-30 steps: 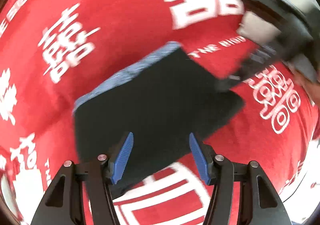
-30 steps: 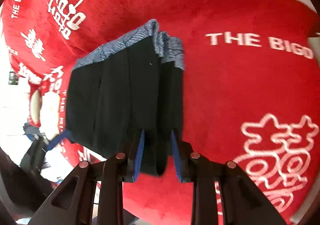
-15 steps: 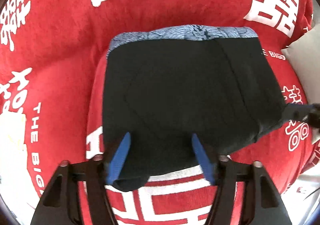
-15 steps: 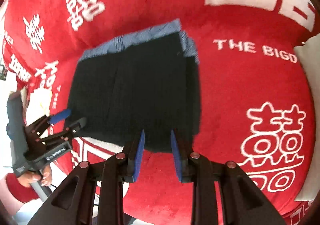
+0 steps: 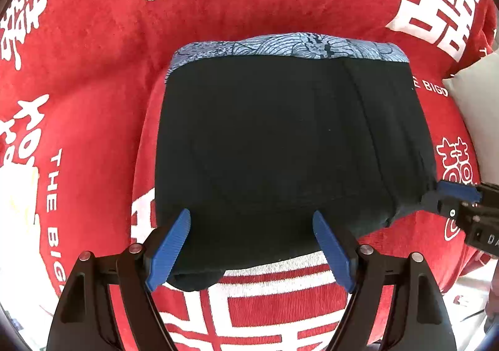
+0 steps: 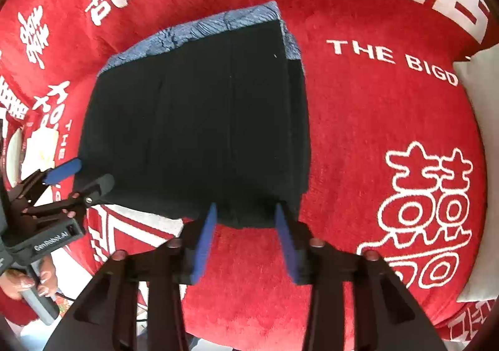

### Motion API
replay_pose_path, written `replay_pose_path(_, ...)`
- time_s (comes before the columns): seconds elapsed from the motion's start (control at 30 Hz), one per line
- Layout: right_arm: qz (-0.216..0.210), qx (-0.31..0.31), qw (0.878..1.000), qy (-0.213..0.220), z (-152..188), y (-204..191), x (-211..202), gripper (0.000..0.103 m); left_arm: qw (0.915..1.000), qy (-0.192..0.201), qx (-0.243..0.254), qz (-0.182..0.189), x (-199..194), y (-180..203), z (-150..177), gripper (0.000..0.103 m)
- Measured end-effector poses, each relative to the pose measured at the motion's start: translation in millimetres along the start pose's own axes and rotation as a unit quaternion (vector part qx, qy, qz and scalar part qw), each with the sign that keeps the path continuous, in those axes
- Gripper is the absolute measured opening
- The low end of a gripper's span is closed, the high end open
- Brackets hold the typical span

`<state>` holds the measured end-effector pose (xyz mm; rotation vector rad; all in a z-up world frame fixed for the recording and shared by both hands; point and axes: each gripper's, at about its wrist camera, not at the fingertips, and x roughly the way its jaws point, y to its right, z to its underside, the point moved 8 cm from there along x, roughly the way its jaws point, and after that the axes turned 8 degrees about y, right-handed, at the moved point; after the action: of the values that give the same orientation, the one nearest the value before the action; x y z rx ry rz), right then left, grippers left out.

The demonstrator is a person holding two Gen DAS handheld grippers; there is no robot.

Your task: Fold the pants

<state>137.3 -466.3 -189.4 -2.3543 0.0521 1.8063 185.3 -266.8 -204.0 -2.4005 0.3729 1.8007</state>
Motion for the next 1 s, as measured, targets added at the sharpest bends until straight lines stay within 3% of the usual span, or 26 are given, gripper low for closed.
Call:
replay_pose_path(0.17,0.009,0.004,1.0,-0.01,8.0,1.9,-0.7,0.049,0.9999,-0.007,-0.009,-0.001,-2.0,-4.5,-0.7,0.082)
replay_pose_path(0.53,0.007,0.022,1.0,-0.01,8.3,17.2,-8.2,0.065,1.0,0.001,-0.008,-0.006,-10.3,-13.8,-9.0,0.082)
replay_pose_path(0.77,-0.05,0.046,0.997,0.021,-21.4,30.6,-19.1,0.078,0.9978,0.018,-0.052,0.038,-6.6,-52.6,-33.5,0.082)
replay_pose_path(0.9,-0.08,0.072,0.994,0.019,-40.9,46.7,-10.2,0.079,0.9985,0.011,-0.048,0.025,10.6,-75.6,-45.9,0.082)
replay_pose_path(1.0,-0.104,0.086,0.991,0.018,-50.6,55.5,-2.4,0.079,0.9967,0.001,-0.047,0.066,21.4,-77.1,-51.0,0.082)
